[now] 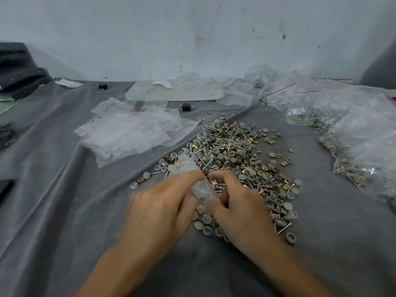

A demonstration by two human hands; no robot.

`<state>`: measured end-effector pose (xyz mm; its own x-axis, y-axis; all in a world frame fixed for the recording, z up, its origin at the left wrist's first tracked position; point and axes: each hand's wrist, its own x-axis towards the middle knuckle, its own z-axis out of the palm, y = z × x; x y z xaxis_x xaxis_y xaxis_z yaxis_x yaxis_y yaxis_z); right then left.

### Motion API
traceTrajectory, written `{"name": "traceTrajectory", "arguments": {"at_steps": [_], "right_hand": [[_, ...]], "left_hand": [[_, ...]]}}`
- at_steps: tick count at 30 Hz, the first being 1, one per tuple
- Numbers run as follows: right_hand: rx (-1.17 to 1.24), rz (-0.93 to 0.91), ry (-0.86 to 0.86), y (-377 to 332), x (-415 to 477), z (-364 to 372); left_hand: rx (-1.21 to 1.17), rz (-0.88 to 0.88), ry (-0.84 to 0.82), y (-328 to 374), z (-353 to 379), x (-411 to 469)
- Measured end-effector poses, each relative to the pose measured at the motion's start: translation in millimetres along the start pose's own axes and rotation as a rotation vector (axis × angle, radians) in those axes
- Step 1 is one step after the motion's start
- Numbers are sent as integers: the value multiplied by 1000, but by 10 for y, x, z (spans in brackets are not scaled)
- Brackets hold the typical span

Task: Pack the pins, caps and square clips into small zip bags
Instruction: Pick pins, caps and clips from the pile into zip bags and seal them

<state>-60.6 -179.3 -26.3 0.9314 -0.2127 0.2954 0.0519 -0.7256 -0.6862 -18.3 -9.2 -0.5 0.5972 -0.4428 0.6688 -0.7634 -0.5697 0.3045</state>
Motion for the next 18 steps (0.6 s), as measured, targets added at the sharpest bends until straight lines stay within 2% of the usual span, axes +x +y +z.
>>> {"name": "traceTrajectory", "arguments": {"at_steps": [2,6,9,11,13,15,18], "right_hand": [[108,-13,-37,-10,1,-6],[394,-51,-159,-44,-11,-34],[503,-7,-265,23,47,-174],[379,-19,-158,117,109,-302],[134,-26,-30,263,168,-403],[-154,-7,-15,382,233,-465],[-457,44,-186,470,284,-457]], "left_hand": [[-21,28,48,-10,-9,-12],[64,26,15,-65,-25,11],[74,-36,170,-190,-110,31],[113,-107,268,-268,-187,48],[167,-179,272,-299,-234,67],[227,-254,158,-299,-220,83],[259,-307,-111,-283,-100,68]]}}
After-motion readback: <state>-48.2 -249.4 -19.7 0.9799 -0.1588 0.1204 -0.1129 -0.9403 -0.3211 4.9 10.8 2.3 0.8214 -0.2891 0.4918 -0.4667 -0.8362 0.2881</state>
